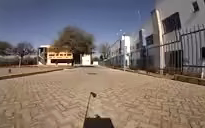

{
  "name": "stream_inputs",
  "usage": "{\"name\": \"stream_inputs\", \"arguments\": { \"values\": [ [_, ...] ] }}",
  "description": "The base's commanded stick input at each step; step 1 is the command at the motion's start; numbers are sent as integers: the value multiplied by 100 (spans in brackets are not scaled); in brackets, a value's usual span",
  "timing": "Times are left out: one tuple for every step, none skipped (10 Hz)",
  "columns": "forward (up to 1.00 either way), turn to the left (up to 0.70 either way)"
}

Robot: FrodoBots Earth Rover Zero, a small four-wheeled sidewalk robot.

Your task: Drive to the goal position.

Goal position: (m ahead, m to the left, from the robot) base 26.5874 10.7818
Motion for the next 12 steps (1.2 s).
{"name": "stream_inputs", "arguments": {
  "values": [
    [100, 0],
    [100, 0],
    [100, 0],
    [100, 0],
    [100, 0],
    [100, 0],
    [100, 0],
    [100, 0],
    [100, 0],
    [100, 0],
    [100, 0],
    [100, 0]
  ]
}}
